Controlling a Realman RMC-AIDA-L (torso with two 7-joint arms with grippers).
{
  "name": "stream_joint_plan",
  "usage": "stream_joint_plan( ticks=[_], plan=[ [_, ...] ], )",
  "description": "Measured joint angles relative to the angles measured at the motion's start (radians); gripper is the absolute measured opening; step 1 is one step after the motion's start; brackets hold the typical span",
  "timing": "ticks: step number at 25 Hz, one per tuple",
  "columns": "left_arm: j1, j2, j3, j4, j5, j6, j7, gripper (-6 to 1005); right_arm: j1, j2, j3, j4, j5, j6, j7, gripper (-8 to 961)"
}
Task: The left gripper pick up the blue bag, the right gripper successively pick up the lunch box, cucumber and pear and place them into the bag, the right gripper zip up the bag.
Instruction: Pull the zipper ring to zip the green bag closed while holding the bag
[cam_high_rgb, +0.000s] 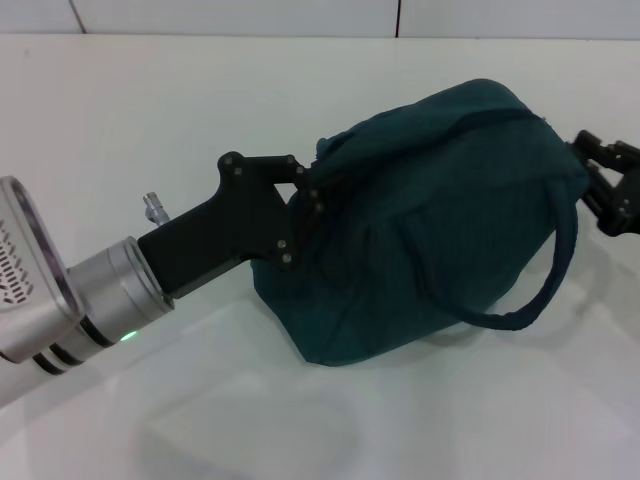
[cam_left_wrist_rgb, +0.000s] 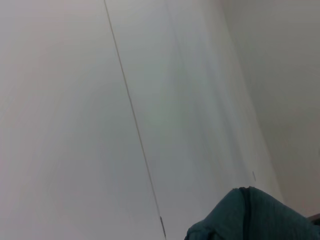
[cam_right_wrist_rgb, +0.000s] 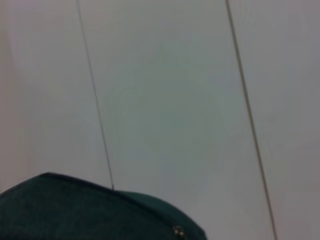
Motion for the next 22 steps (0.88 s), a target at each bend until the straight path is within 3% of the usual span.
stream_joint_plan(
  ticks=[16, 22],
  plan=[
    [0.003, -0.001, 0.000, 0.009, 0.008, 0.000, 0.002, 47, 0.052, 0.018, -0.005, -0.022, -0.095, 0.051, 0.012, 227],
    [0.001, -0.001, 0.000, 0.009, 0.008, 0.000, 0.002, 47, 0.054, 0.020, 0.000, -0.041, -0.096, 0.063, 0.012, 386]
  ],
)
